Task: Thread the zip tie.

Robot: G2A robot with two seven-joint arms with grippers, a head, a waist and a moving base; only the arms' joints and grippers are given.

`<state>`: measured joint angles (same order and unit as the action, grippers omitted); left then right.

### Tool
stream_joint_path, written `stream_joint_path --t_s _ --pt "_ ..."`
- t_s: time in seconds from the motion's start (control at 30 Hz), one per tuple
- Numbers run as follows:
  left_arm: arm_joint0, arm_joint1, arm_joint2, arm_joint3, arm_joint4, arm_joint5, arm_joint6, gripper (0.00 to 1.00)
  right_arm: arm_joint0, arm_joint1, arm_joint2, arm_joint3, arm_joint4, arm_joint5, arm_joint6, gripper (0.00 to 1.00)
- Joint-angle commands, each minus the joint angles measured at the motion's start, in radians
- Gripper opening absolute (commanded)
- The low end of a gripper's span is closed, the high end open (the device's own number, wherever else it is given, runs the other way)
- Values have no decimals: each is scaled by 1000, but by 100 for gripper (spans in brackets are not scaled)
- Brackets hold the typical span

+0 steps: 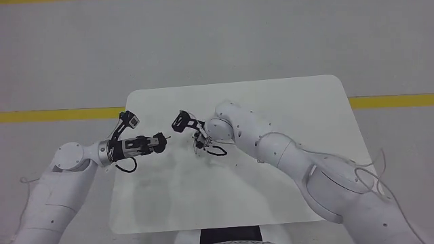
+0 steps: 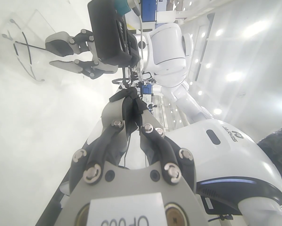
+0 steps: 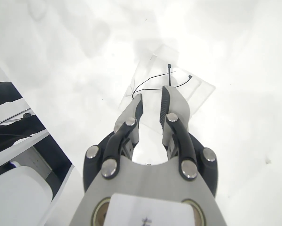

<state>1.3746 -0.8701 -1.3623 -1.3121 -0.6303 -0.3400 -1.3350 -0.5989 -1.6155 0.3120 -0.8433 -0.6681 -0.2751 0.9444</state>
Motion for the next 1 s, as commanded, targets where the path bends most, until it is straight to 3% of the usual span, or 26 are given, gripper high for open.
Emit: stream_joint_path --t_s 0.0,0.53,0.73,0.97 --pt "0 0 0 0 0 0 0 0 0 -5 1 9 -8 5 3 9" --pt "0 0 0 0 0 0 0 0 -4 -45 7 77 -62 45 48 0" --pt "0 0 0 0 0 0 0 0 -3 -53 14 84 -82 55 70 8" --pt "0 0 0 0 0 0 0 0 -7 -66 14 93 -117 28 41 20"
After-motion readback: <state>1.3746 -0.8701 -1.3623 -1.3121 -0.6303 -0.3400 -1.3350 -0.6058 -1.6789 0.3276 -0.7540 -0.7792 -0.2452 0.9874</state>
